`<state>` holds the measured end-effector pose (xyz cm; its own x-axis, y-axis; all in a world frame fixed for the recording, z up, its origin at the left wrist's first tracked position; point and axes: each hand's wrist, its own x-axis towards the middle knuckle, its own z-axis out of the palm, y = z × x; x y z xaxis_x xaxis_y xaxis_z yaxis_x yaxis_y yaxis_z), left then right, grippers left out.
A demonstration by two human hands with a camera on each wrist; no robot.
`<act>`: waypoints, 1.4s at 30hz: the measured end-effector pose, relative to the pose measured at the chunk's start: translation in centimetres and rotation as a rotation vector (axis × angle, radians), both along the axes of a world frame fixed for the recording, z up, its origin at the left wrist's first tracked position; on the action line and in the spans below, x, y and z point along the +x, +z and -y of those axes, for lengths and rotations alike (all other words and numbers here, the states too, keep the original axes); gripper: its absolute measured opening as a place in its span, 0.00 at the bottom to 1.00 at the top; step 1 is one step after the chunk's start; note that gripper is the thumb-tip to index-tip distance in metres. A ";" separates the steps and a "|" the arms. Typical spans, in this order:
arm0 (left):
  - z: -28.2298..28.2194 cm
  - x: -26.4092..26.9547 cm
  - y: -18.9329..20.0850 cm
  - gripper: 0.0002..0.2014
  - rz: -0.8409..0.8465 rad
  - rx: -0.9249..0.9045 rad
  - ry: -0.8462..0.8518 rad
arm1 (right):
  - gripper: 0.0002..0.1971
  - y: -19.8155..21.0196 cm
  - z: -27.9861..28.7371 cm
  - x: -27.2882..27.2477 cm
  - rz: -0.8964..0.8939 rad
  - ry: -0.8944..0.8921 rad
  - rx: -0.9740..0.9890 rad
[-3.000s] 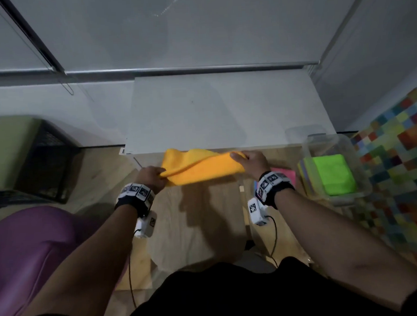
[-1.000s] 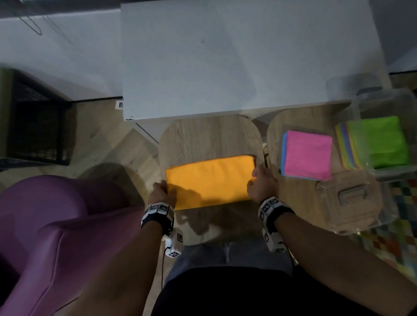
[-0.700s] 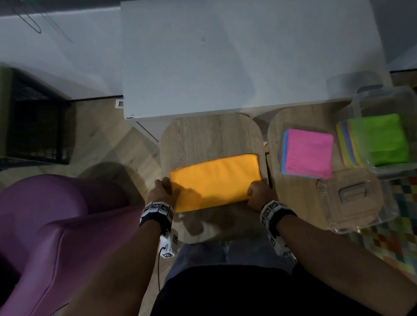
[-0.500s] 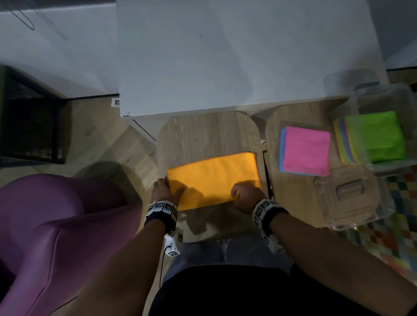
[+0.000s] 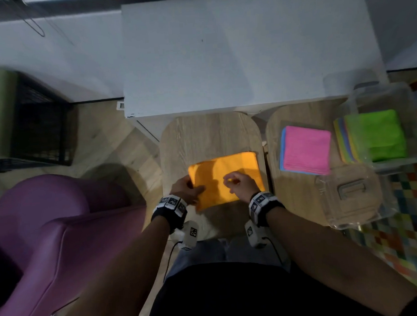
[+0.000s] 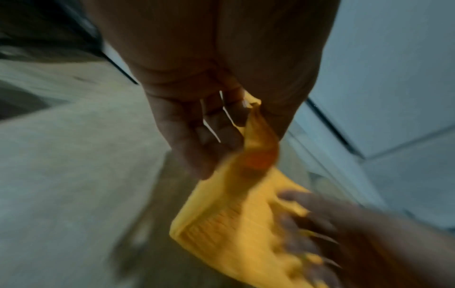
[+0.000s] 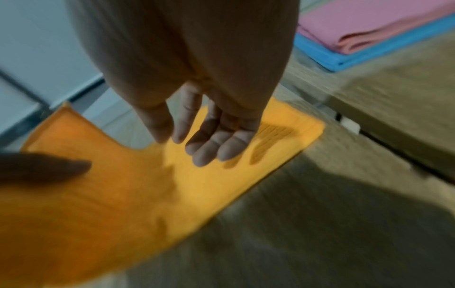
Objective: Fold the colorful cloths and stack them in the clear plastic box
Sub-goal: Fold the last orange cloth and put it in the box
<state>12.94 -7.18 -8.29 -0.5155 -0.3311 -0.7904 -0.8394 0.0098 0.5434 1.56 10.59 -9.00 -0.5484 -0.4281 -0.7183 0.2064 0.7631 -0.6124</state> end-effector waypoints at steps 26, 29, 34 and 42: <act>-1.0 -11.7 -3.9 0.30 0.053 -0.517 -0.771 | 0.34 -1.2 -4.6 -4.7 -0.184 0.044 0.114; -1.2 -11.2 -4.2 0.25 -0.031 -0.457 -0.642 | 0.36 -1.8 -5.0 -5.0 -0.176 0.023 0.119; -1.7 -10.2 -4.7 0.19 -0.035 -0.486 -0.527 | 0.26 -2.4 -5.0 -5.5 -0.220 -0.005 0.128; -1.8 -9.9 -4.5 0.17 -0.018 -0.474 -0.508 | 0.13 -3.2 -4.8 -5.8 -0.267 -0.032 0.221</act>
